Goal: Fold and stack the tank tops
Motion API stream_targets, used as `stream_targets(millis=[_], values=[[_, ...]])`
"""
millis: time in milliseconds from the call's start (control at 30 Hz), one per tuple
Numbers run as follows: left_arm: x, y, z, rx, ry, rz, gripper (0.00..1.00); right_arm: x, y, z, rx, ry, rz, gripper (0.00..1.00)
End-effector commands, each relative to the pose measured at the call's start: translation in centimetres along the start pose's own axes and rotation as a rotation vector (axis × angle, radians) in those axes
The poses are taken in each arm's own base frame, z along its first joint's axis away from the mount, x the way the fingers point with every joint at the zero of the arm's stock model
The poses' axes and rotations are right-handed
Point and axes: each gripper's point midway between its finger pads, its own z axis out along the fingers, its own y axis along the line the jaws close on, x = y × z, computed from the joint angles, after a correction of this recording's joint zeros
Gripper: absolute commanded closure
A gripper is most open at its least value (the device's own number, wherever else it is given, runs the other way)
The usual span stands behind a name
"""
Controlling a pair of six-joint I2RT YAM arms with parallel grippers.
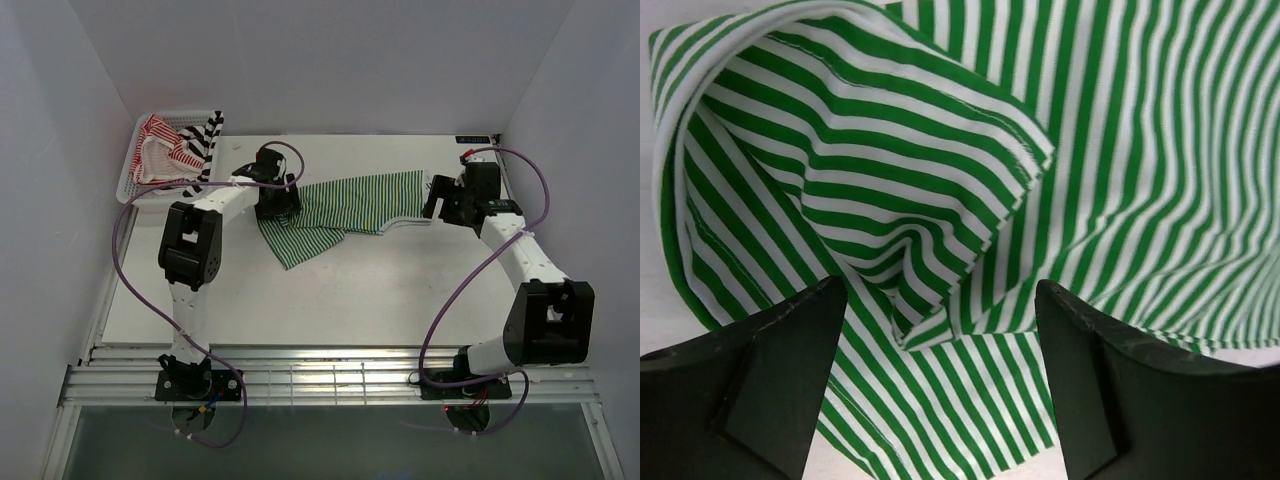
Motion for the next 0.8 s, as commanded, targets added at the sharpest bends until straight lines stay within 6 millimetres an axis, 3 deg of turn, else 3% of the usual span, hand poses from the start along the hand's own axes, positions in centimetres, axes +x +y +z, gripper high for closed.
stream_targets(millis=[0, 233, 367, 467, 567, 633, 767], values=[[-1.9, 0.3, -1.0, -0.047, -0.044, 0.049, 0.14, -2.8, 0.7, -0.1, -0.023, -0.074, -0.027, 0.10], [-2.2, 0.7, -0.2, -0.078, -0.047, 0.032, 0.32, -2.3, 0.6, 0.3, -0.020, -0.058, -0.029, 0.10], [-2.4, 0.8, -0.2, -0.085, -0.053, 0.025, 0.52, -2.1, 0.5, 0.5, -0.017, -0.052, -0.030, 0.10], [-2.1, 1.0, 0.4, -0.092, -0.040, 0.037, 0.59, -2.0, 0.4, 0.7, -0.014, -0.042, -0.030, 0.10], [-1.6, 1.1, 0.7, -0.087, -0.023, 0.044, 0.74, -2.1, 0.4, 0.8, -0.013, -0.042, -0.030, 0.10], [-1.5, 1.0, 0.7, -0.079, -0.019, 0.047, 1.00, -2.0, 0.4, 0.9, -0.013, -0.040, -0.030, 0.10], [-2.1, 0.6, -0.2, -0.067, -0.051, 0.035, 1.00, -2.1, 0.5, 1.8, -0.016, -0.029, -0.030, 0.10]])
